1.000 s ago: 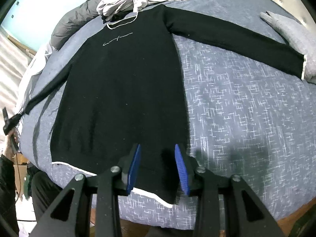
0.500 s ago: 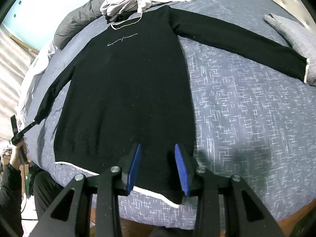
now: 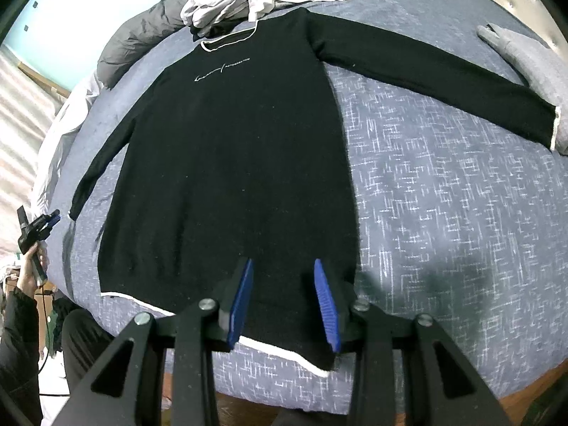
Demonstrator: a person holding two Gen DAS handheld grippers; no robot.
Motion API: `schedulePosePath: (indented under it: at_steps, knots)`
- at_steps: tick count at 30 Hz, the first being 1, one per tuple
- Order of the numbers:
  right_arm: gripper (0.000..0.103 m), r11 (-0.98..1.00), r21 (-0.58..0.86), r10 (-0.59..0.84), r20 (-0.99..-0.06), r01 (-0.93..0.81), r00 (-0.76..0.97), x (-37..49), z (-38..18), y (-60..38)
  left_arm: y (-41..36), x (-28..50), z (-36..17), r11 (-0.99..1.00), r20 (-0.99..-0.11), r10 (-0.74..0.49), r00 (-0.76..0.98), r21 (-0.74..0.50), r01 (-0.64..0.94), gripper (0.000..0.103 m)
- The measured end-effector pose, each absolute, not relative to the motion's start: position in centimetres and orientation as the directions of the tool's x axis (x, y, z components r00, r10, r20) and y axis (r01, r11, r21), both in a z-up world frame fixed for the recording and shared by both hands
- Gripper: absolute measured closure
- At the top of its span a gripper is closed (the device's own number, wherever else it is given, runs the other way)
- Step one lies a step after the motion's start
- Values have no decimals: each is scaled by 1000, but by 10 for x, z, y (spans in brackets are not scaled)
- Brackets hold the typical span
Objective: Fold clothes
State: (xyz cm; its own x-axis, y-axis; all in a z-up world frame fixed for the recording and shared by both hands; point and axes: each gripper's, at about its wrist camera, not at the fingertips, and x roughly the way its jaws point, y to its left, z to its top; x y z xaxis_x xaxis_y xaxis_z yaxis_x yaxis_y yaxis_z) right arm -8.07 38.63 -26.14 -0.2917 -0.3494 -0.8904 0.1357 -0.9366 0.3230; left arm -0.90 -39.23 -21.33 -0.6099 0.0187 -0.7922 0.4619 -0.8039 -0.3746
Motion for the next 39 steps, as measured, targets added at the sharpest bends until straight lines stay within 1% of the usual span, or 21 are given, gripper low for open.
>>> schedulePosePath:
  at_steps: [3, 7, 12, 15, 19, 20, 21, 22, 25, 29, 32, 39]
  knots:
    - [67, -938, 318, -345, -892, 139, -292, -82, -260, 385, -398, -11, -222, -774, -781, 65, -621, -432, 463, 60]
    - [67, -939, 309, -340, -896, 149, -284, -82, -261, 380, -394, -18, -233, -764, -780, 85, -619, -451, 463, 60]
    - [67, -941, 301, -334, -900, 153, -282, -82, -261, 376, -401, -29, -252, -728, -794, 87, -602, -463, 505, 60]
    - [67, -943, 294, -328, -902, 155, -282, -82, -260, 376, -407, -35, -260, -716, -789, 82, -609, -472, 514, 60]
    - [67, -948, 279, -311, -908, 150, -281, -83, -259, 377, -416, -41, -270, -690, -777, 111, -619, -509, 515, 61]
    - [67, -949, 278, -310, -908, 148, -282, -83, -259, 377, -418, -42, -271, -690, -775, 111, -622, -511, 513, 67]
    - [67, -949, 278, -311, -907, 149, -284, -84, -259, 377, -419, -42, -272, -692, -773, 108, -625, -510, 511, 88]
    - [67, -949, 278, -311, -907, 150, -286, -84, -258, 376, -421, -43, -271, -697, -772, 103, -627, -506, 508, 97]
    - [67, -950, 270, -305, -908, 157, -287, -86, -258, 373, -425, -43, -262, -720, -769, 84, -634, -486, 495, 97]
    - [67, -951, 260, -299, -912, 167, -281, -89, -259, 369, -438, -44, -237, -748, -753, 34, -657, -455, 483, 98]
    - [67, -951, 258, -298, -912, 170, -283, -89, -259, 366, -454, -50, -221, -762, -760, 5, -650, -424, 490, 98]
    - [67, -956, 237, -278, -921, 173, -273, -88, -263, 361, -477, -59, -216, -753, -766, -17, -642, -413, 513, 98]
